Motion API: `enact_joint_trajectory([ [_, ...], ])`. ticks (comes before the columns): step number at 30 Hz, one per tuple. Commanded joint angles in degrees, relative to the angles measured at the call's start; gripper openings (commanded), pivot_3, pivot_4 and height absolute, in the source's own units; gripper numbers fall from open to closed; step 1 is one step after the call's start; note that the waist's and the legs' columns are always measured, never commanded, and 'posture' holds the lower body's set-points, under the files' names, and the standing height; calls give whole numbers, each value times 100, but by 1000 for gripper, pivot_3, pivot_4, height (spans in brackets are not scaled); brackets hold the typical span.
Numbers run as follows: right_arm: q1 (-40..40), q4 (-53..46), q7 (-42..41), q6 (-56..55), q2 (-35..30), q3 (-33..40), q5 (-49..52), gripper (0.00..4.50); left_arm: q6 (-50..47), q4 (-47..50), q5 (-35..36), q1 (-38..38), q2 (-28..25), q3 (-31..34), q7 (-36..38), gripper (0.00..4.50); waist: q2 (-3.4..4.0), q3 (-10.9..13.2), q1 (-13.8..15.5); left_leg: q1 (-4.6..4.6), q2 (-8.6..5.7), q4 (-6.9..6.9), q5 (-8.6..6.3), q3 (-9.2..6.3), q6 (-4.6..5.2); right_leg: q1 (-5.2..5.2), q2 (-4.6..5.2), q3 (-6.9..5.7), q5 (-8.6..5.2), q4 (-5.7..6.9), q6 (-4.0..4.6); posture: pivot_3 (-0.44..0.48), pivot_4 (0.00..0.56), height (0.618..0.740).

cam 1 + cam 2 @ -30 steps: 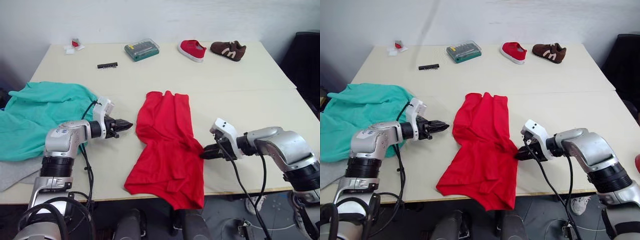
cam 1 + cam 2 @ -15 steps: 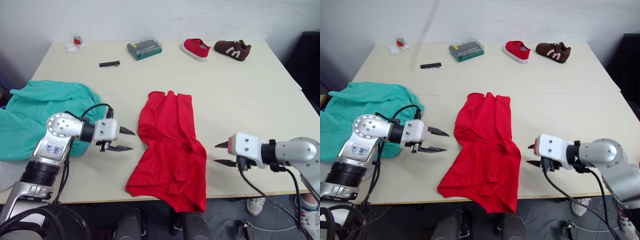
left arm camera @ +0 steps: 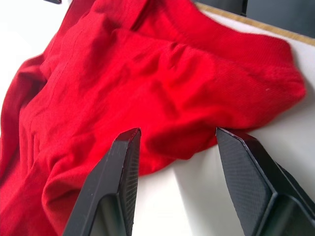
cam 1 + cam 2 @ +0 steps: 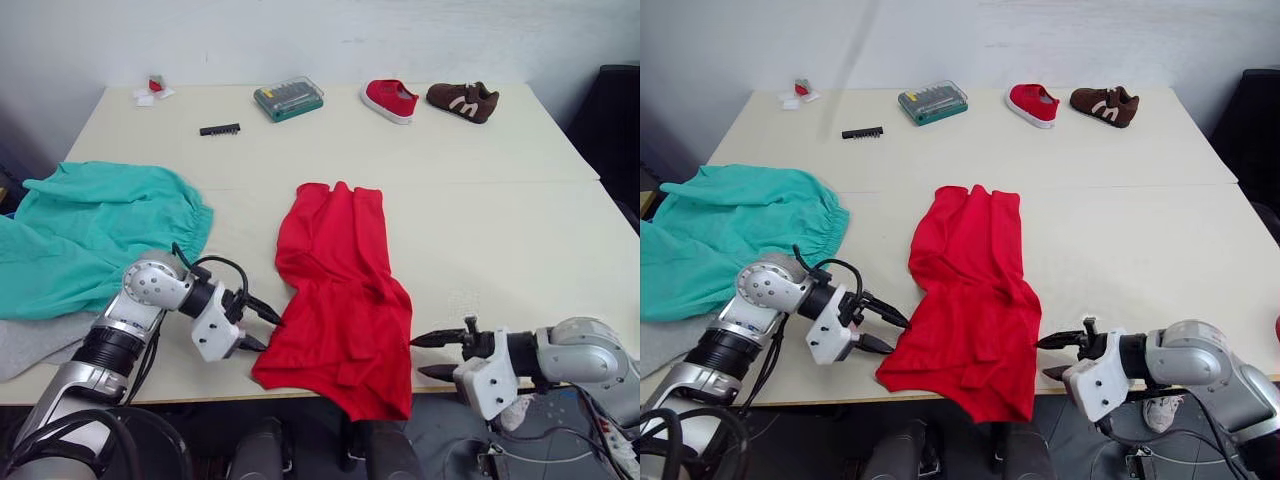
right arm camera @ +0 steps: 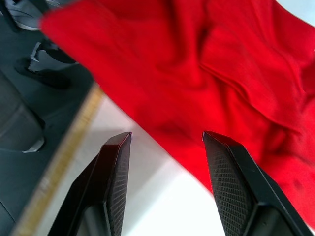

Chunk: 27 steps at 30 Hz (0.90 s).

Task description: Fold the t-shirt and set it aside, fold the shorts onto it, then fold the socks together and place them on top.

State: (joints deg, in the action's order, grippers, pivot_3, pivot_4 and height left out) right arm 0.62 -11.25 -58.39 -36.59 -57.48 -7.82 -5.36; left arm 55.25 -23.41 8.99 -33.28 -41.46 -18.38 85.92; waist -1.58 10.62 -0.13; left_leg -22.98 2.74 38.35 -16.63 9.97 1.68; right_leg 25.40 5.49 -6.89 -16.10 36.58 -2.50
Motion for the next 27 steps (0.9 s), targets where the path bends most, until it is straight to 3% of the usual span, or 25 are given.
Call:
enact_joint_trajectory([
  [1, 25, -119, 107, -84, 129, -114, -24, 2303, 269, -50, 119, -56, -35, -150, 76, 2543, 0, 0, 1, 0, 0, 2, 0, -1, 0, 0, 1, 0, 0, 2, 0, 0, 150, 740],
  [10, 91, -68, 234, -136, 161, -190, -182, 2303, 1204, -1138, 269, -663, -190, -253, 92, 2543, 0, 0, -6, 0, 3, 31, -6, -8, 7, -6, 1, -4, -1, 21, 1, 0, 150, 740],
  [17, -15, -54, 328, -243, 102, -162, -311, 2303, 1856, -1316, 252, -641, -139, -598, -97, 2543, 0, 0, 1, -3, 7, 55, -10, -9, 11, -9, 1, -5, -1, 30, 2, 0, 150, 740],
  [26, 72, 20, 471, -334, 195, -294, -552, 2303, 2759, -2053, -692, -982, 344, -742, -1042, 2543, 4, -2, 53, 25, 3, 70, -46, -25, 64, -63, 10, -20, 0, 18, -1, 0, 150, 740],
  [27, 104, 27, 485, -314, 238, -332, -572, 2303, 2778, -2095, -726, -1005, 354, -787, -1124, 2363, 4, -2, 52, 46, 4, 69, -52, -26, 65, -85, 9, -22, 0, 12, -2, 0, 150, 740],
])
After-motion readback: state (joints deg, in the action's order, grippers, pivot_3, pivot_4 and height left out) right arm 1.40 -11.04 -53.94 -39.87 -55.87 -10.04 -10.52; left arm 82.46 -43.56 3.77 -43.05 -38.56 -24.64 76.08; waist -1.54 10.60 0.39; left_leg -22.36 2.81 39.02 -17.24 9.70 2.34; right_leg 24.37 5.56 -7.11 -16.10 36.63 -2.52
